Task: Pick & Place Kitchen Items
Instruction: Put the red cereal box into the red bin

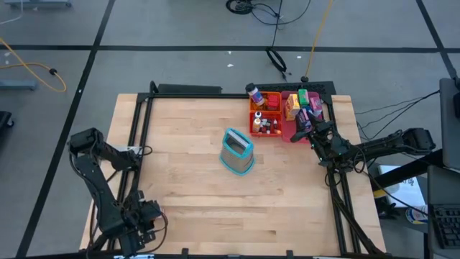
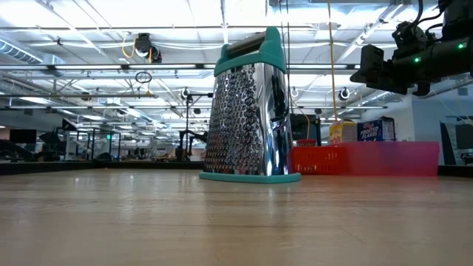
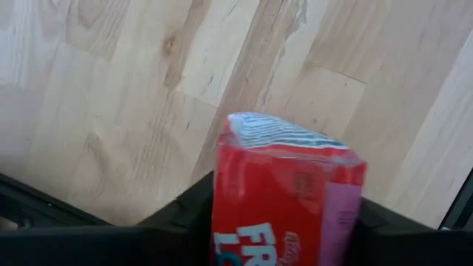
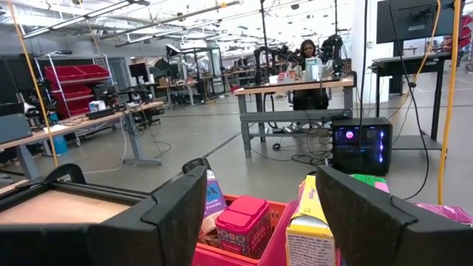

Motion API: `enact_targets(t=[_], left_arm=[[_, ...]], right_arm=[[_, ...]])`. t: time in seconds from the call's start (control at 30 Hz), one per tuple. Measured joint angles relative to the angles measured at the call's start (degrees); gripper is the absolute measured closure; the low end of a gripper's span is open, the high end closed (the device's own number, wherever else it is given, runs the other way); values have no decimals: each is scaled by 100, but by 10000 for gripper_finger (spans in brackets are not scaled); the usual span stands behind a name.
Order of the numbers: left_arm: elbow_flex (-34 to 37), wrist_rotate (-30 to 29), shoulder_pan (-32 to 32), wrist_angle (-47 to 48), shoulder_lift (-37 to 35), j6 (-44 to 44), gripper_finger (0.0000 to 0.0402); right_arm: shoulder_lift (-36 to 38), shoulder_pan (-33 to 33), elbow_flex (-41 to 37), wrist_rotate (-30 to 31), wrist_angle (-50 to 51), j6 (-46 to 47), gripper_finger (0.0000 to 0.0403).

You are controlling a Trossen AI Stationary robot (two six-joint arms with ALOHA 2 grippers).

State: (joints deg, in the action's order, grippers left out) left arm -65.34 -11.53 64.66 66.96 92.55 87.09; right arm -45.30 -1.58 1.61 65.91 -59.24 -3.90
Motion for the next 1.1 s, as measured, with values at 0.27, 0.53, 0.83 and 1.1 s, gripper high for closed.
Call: enact_targets(t=[0.27,0.53,0.83,1.1], left_arm=[[-36,35,-142,-96,0,72,332],[-401,1163,-966,-15,2,27,318],[-1112,981,-1940,39,2,-776,337],[-1956,425,-2638,-53,2,-1700,331]], right_arm=[[2,0,1,0,0,2,156],[2,0,0,-6,-1,17,156],[2,-2,2,-78,-4,17,156],[4,-2,2,-1297,-336,18,156]])
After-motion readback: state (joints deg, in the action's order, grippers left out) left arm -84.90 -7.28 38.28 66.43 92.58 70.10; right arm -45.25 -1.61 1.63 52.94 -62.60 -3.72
